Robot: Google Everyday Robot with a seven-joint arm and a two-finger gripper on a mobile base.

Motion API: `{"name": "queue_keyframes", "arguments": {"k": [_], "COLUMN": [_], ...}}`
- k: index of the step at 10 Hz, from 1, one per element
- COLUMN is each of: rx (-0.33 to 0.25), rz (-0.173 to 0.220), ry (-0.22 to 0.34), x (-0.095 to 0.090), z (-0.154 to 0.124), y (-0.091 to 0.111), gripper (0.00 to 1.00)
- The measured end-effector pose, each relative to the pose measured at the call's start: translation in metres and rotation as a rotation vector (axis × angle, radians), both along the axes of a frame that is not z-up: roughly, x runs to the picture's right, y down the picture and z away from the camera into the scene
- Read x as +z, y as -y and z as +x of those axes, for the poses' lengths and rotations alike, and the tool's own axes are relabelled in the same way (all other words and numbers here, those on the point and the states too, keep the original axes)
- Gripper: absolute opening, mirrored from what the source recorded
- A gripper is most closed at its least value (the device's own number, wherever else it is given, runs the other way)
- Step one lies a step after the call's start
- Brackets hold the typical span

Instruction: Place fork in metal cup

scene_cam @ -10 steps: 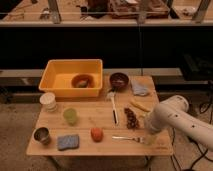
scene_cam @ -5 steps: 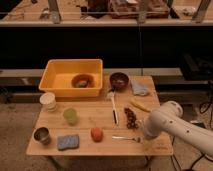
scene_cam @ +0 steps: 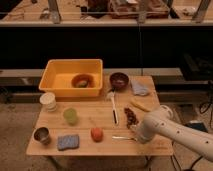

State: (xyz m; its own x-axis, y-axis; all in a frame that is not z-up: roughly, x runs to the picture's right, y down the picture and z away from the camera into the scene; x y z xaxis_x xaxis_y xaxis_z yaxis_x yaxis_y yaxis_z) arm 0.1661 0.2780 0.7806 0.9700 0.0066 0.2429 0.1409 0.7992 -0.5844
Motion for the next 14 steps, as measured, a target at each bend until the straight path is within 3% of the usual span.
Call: {"name": "queue_keyframes", "arguments": {"k": [3,5,6,13,14], "rx": [0.008,0.017,0.021,0.031,0.031], "rz": [-0.022,-0.024,-0.027,-0.042,-0.05], "ry": [0.005,0.009,0.007,-0.002,0.0], "x": [0.0059,0.007,0.0074,0.0095,0.0113], "z": [-0.0027,-0.0027,-0.0025,-0.0015,-0.0023], "y": [-0.0085,-0.0078,-0.0074,-0.0057,-0.0055], "gripper": [0.75,0.54,0.51,0.51,0.46]}}
